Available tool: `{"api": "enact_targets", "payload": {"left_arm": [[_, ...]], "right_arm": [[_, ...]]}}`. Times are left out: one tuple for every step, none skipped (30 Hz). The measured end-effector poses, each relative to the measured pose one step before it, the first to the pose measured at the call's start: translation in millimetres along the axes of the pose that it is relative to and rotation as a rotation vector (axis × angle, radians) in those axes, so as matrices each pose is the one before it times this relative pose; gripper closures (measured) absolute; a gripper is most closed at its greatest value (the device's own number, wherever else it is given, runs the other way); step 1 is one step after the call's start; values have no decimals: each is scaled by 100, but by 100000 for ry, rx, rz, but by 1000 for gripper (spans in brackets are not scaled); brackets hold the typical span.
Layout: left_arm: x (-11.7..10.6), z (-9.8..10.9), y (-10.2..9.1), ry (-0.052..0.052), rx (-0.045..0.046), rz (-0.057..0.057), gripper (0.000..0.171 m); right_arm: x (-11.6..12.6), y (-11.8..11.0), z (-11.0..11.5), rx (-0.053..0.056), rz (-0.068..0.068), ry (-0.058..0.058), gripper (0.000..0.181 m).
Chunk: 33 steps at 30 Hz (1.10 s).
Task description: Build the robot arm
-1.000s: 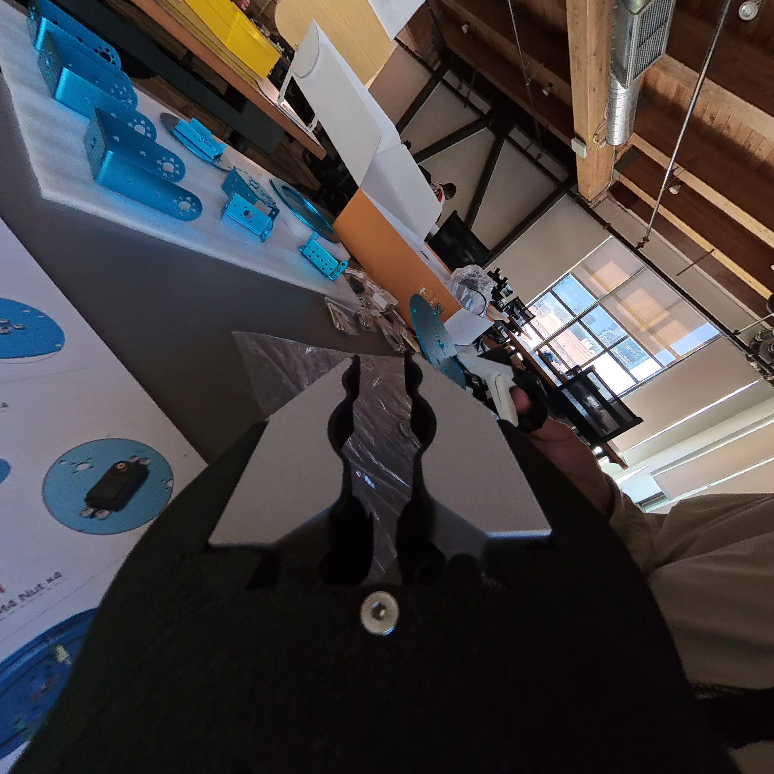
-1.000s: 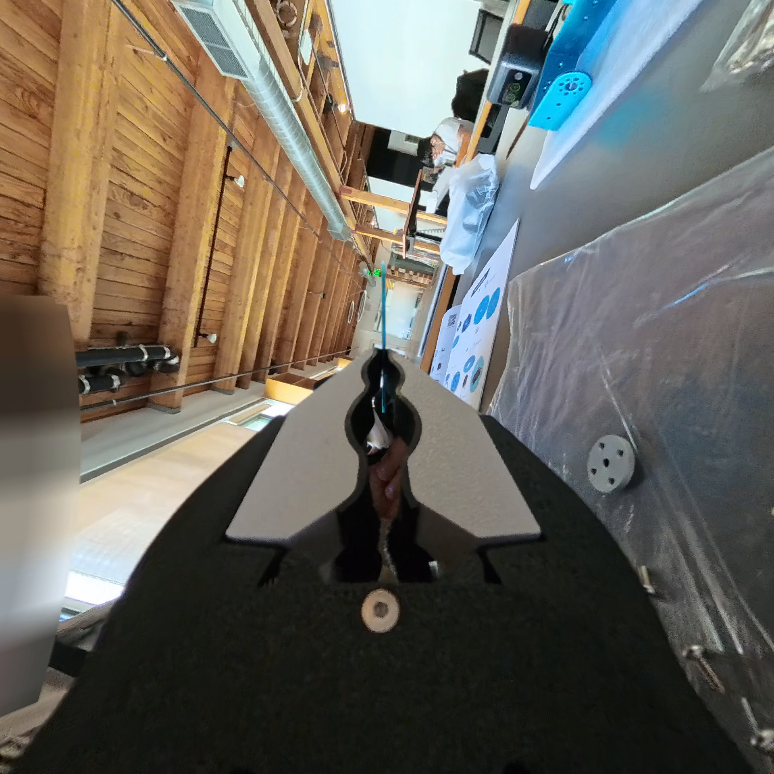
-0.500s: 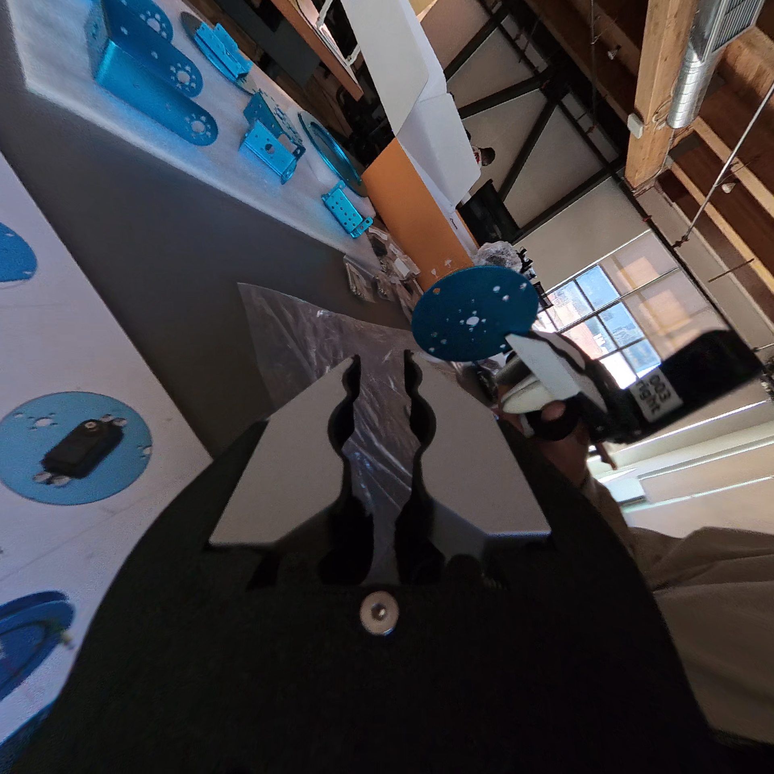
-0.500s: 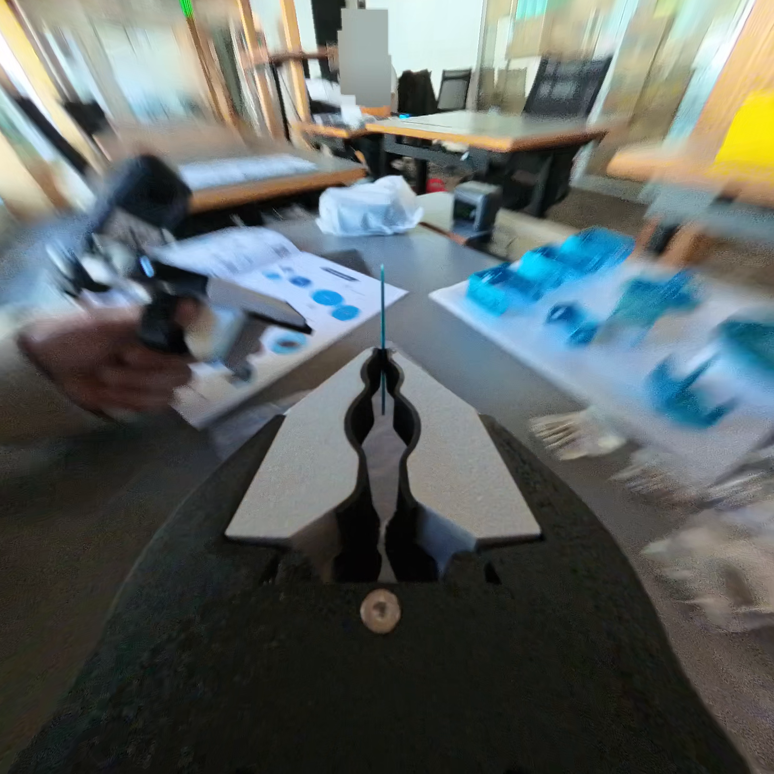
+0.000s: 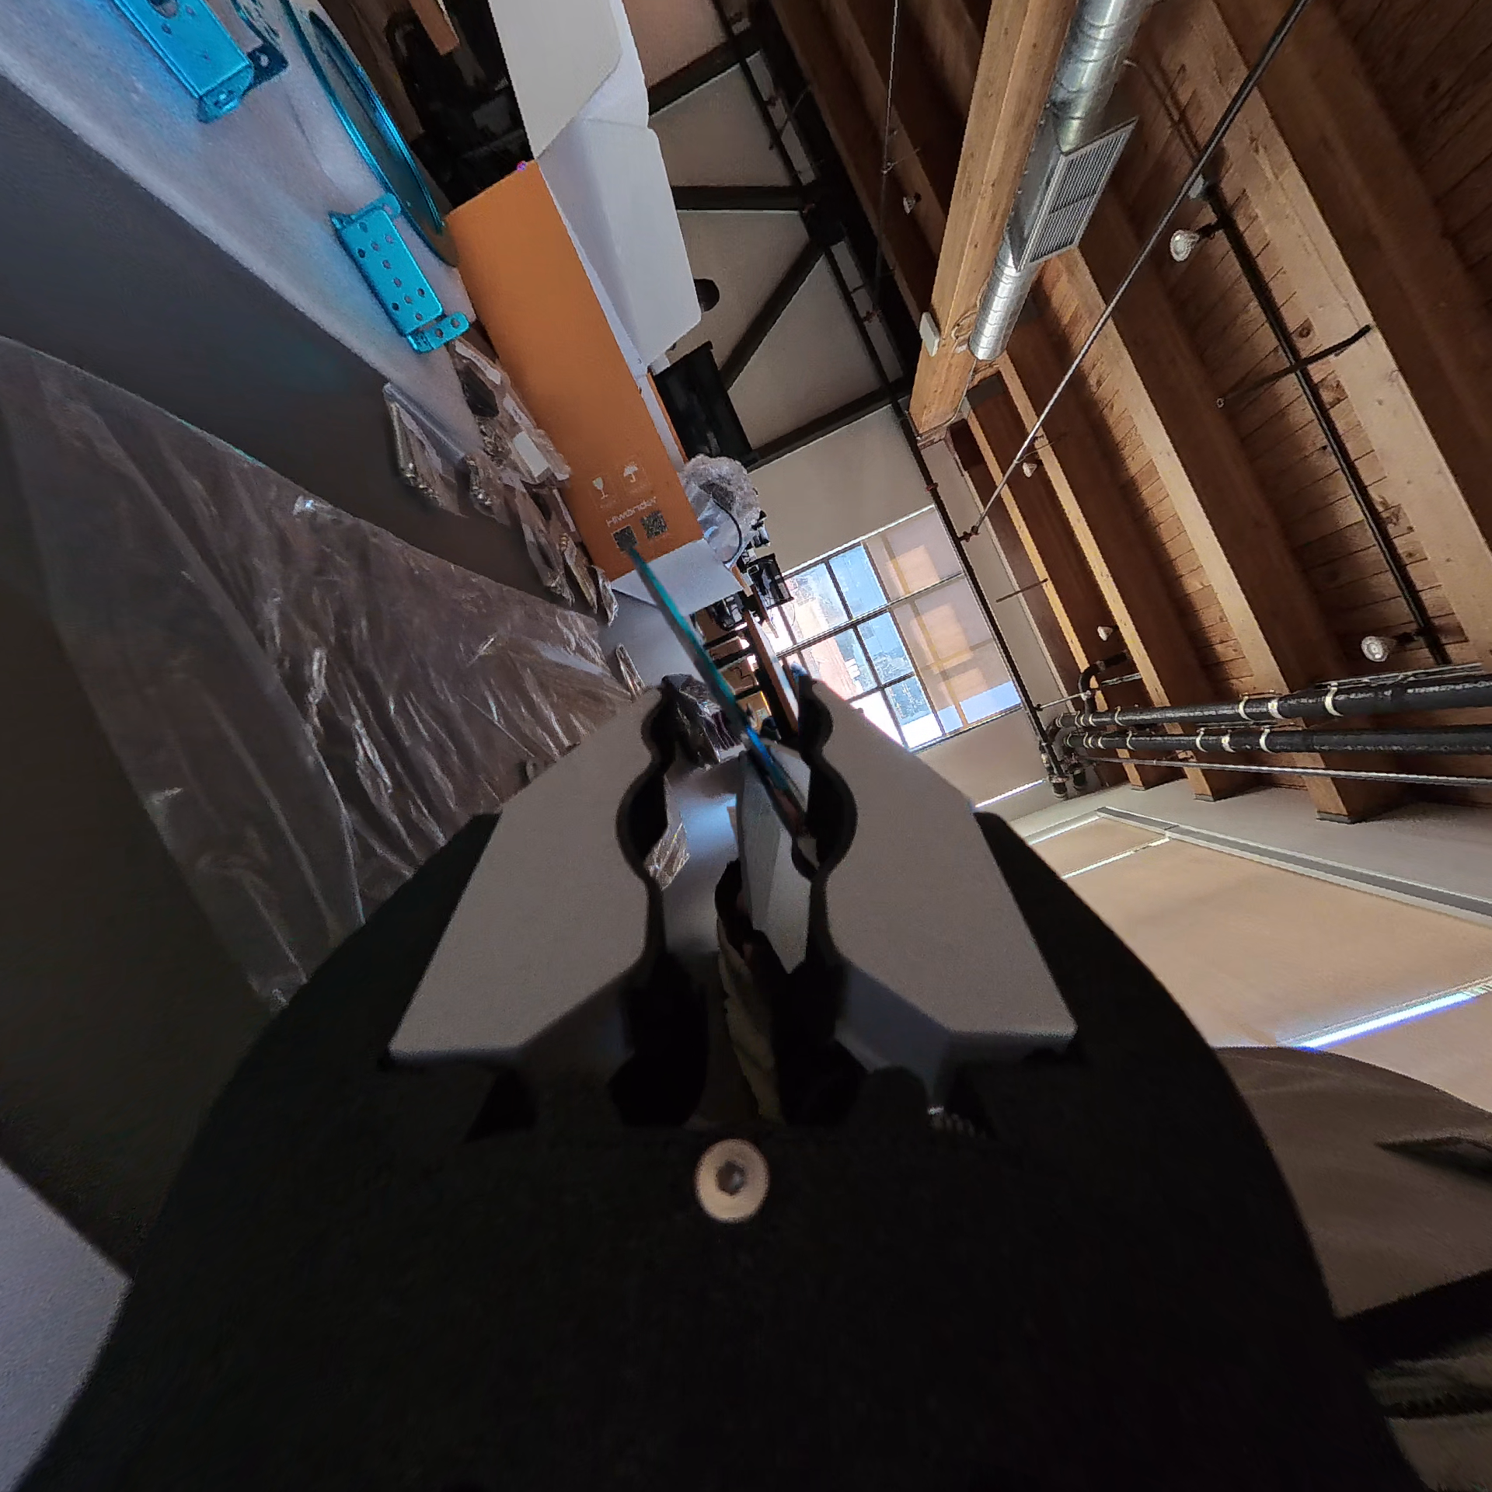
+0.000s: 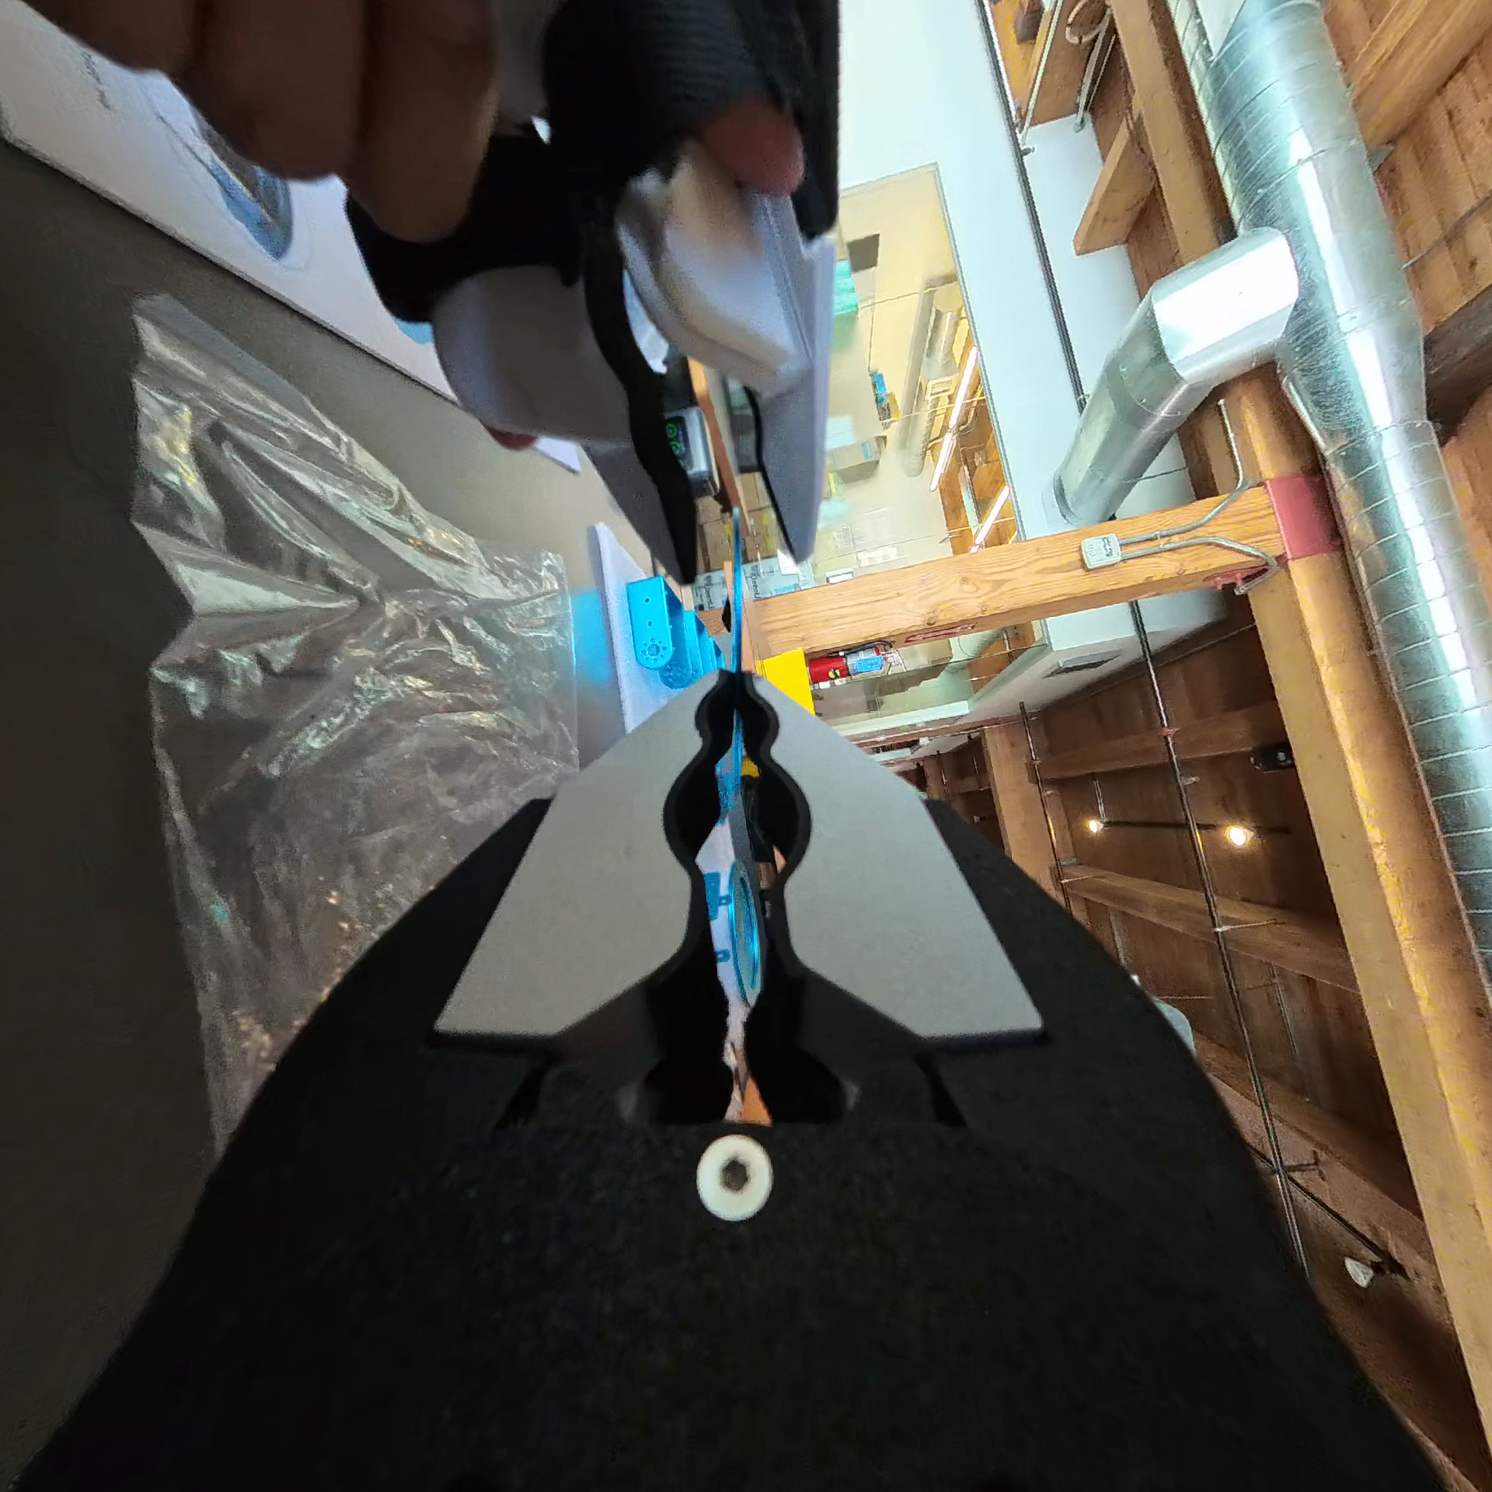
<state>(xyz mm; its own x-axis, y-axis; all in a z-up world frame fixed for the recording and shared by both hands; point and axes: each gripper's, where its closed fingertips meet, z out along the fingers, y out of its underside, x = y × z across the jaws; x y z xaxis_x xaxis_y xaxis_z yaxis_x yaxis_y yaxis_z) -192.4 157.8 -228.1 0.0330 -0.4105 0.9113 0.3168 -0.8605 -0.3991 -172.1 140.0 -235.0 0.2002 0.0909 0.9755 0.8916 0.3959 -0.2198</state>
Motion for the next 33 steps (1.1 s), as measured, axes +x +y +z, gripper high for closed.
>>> {"api": "enact_targets", "payload": {"left_arm": [[12, 83, 130, -290, -349, 367, 146], [-16, 59, 93, -242, -158, 87, 153], [-54, 73, 135, -188, -460, -259, 160], [-204, 69, 163, -985, -746, -570, 163], [-265, 16, 92, -1290, -483, -420, 164], [-213, -11, 74, -883, -581, -341, 164], [-120, -23, 75, -194, -642, -180, 166], [-60, -72, 39, 216, -497, 38, 167], [85, -111, -14, 1150, -215, -352, 171], [-41, -78, 38, 173, -646, -277, 171], [-16, -96, 17, 162, -556, 851, 171], [-225, -173, -12, -1232, -576, 937, 171], [-252, -264, -134, -1387, 108, 904, 171], [-259, -309, -179, -1200, 93, 559, 171], [-365, -346, -172, -1620, 57, 91, 171], [-424, -344, -221, -1858, 560, 40, 171], [-410, -307, -118, -1908, 120, 413, 171], [-362, -242, -21, -2029, -236, 679, 171], [-328, -206, -14, -2057, 176, 671, 171], [-221, -139, 71, -1597, -86, 571, 171], [-135, -68, 161, -1089, -449, 243, 171], [-82, -21, 182, -726, -329, -126, 171], [-52, -9, 178, -515, -211, -511, 171], [-20, 13, 164, -191, -156, -667, 171], [-41, 15, 154, -222, -271, -601, 170], [-63, 5, 84, -220, -33, -587, 170], [-91, -5, 45, -196, 63, -657, 170], [-135, 16, 23, -271, -87, -712, 170], [-149, 15, -11, -234, -17, -914, 171], [-138, 53, -7, -61, -212, -912, 171], [-118, 104, 19, -21, -523, -767, 171], [-118, 123, 22, -18, -526, -688, 171], [-88, 159, 68, 82, -786, -587, 170]], "right_arm": [[-199, -301, -27, 601, -249, -685, 181], [-32, -232, -14, 293, -454, 434, 181], [-12, -150, 19, 106, -1089, 678, 181], [-113, -40, 55, -467, -1218, 125, 181], [-152, 111, 58, -1070, -1185, -26, 181], [-171, 44, 37, -219, -951, -335, 181], [-92, 23, 9, -176, -439, 63, 181], [-32, -8, 26, -177, 616, 338, 181], [-319, -57, 56, -18, 3457, -1937, 179], [-621, 17, 1, -714, 8028, -5563, 174], [-33, -57, -186, 392, 11140, -4854, 171], [-30, -122, -310, 1375, 12285, -8539, 161], [374, -34, -450, 1648, 12629, -8731, 152], [665, 145, -547, 1477, 11860, -8281, 145], [209, 559, -560, -883, 10466, -12007, 152], [21, 1302, -431, -5776, 10070, -13240, 153], [360, 1806, -147, -8437, 8771, -10130, 141], [208, 2200, 116, -10976, 5374, -10152, 139], [352, 1894, 372, -10207, 4877, -7606, 138], [-6, 1268, 539, -6971, 4846, -8023, 135], [-85, 575, 586, -3984, 2720, -6345, 134], [229, -68, 513, -522, -413, -1679, 136], [170, -243, 487, 1073, -3018, 348, 141], [228, -26, 449, -502, -3870, 1929, 146], [345, 182, 335, -1675, -3772, 3215, 150], [241, 205, 217, -1096, -3158, 2953, 152], [243, -40, 42, 939, -1970, 2976, 152], [79, -290, -69, 2793, -662, 1620, 152], [-95, -271, -44, 2531, 67, -4, 155], [109, -39, 7, 601, 260, 997, 158], [-2, 134, 72, -348, -57, 120, 157], [-28, 149, 90, -300, 310, -106, 158], [-61, 189, 106, -352, 670, -473, 157]]}}
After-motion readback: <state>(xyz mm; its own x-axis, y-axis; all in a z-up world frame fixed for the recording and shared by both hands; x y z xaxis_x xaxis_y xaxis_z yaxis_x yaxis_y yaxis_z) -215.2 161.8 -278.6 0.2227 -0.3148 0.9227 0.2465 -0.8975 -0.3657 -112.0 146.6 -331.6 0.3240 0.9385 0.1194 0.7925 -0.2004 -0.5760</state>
